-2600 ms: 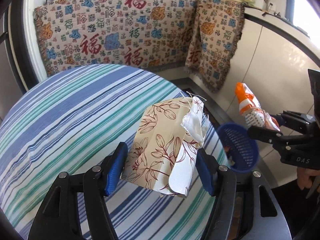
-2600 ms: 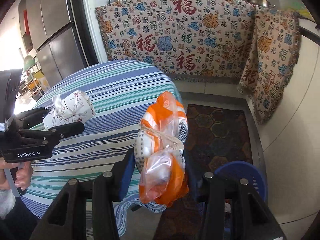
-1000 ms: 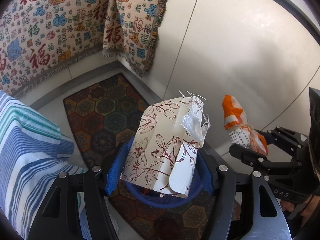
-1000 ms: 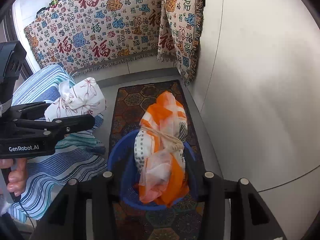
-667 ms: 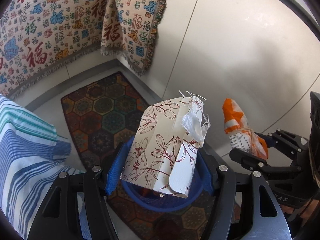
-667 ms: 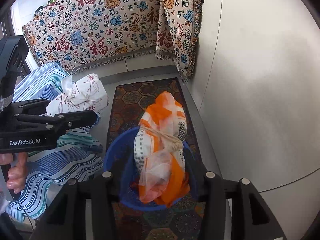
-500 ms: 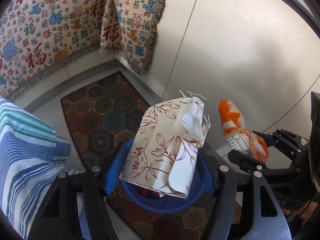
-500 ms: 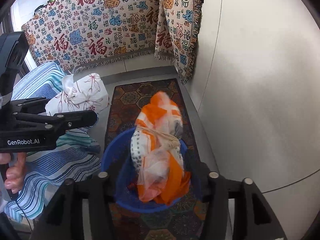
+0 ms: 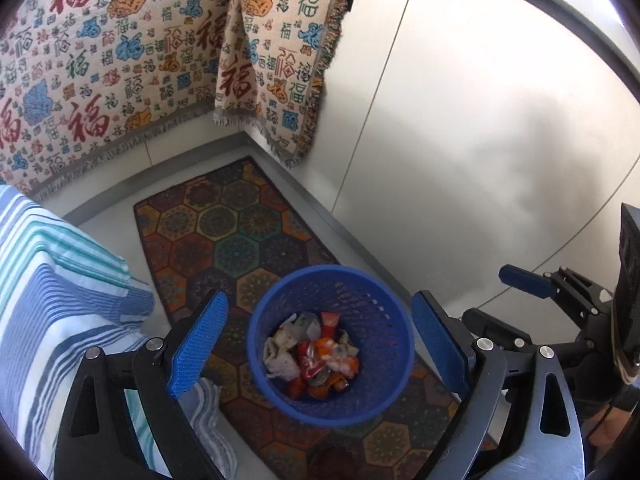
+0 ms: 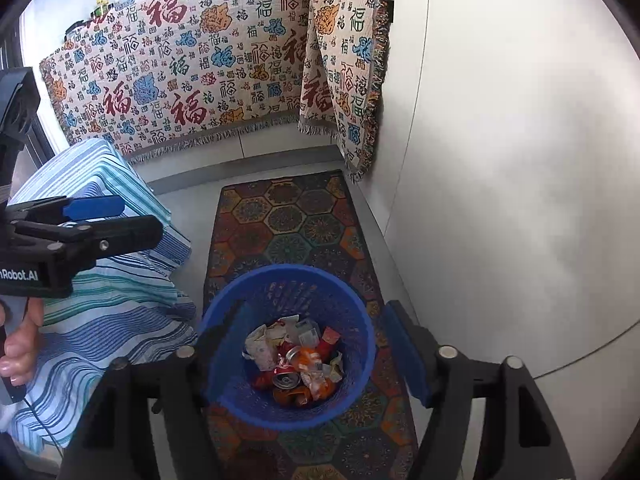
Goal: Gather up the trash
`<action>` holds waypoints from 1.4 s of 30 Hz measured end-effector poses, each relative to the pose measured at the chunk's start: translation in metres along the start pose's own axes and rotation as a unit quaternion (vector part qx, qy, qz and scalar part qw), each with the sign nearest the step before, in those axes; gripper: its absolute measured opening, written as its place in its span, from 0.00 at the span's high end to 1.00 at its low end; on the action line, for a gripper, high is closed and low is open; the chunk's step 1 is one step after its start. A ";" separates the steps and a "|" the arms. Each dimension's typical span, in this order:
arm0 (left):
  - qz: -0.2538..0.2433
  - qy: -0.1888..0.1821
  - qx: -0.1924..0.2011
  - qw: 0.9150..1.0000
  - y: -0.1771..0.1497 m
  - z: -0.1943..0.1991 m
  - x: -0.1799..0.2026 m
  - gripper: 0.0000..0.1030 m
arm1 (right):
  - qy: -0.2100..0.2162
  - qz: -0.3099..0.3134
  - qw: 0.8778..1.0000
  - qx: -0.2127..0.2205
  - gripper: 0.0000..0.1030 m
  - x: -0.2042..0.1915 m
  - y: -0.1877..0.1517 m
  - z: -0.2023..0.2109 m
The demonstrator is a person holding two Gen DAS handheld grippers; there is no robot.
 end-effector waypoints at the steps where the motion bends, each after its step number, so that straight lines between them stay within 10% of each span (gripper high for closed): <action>1: -0.002 0.004 0.001 1.000 -0.002 0.006 0.001 0.09 | -0.001 -0.007 1.000 0.001 0.22 0.000 -0.002 0.005; 29: -0.065 0.131 -0.015 0.989 -0.050 0.047 0.022 0.00 | -0.039 -0.093 0.995 -0.004 0.20 -0.004 -0.056 0.057; 42: -0.055 0.115 -0.019 0.992 -0.050 0.049 0.020 0.00 | -0.039 -0.086 0.996 0.001 0.20 -0.006 -0.054 0.060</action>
Point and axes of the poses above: each gripper's, at about its wrist camera, not at the fingertips, and z roughly against the way its jaws point, x to its right, y to its top, the point moved 5 cm from there along -z, roughly the way its jaws point, and after that the axes turned 6 degrees about -z, right-handed, at the moved point
